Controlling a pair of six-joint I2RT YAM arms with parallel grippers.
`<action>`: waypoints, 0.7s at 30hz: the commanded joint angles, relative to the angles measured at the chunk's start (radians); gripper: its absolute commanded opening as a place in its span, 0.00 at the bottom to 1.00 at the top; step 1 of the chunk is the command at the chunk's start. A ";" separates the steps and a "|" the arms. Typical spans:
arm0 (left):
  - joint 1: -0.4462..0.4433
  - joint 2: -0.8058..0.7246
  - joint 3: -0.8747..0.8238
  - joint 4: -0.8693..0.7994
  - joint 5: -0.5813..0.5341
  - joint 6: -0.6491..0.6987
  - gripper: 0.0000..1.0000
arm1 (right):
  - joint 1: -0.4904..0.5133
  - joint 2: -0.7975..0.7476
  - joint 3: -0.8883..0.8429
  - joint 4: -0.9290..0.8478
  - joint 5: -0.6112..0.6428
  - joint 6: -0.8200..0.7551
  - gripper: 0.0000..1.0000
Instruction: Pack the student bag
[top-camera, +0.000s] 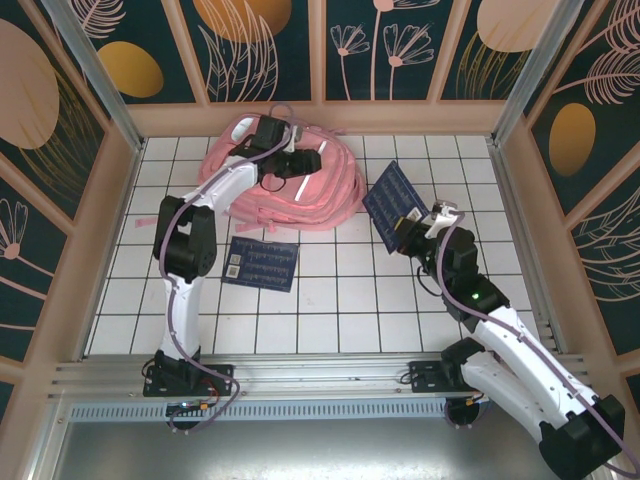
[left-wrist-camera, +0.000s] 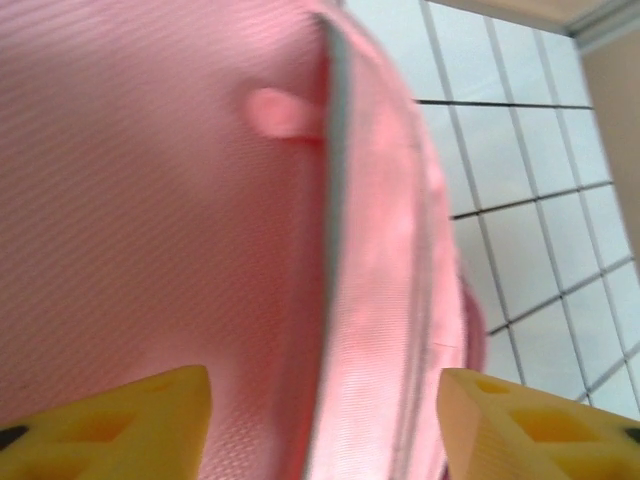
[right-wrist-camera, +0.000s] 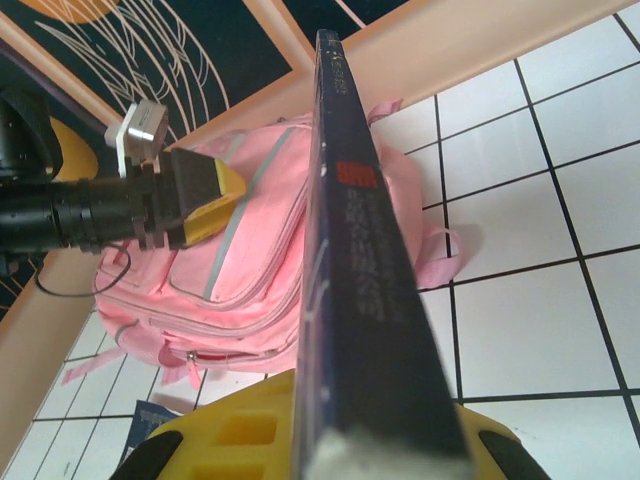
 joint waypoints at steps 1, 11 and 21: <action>-0.003 0.031 0.030 0.023 0.120 0.047 0.56 | -0.006 -0.021 0.022 0.017 -0.015 -0.045 0.00; -0.004 0.106 0.055 0.039 0.219 0.022 0.26 | -0.026 0.016 0.018 0.031 -0.042 -0.043 0.00; 0.032 -0.069 0.088 -0.006 0.150 0.027 0.00 | -0.115 0.131 0.068 0.010 -0.168 0.051 0.00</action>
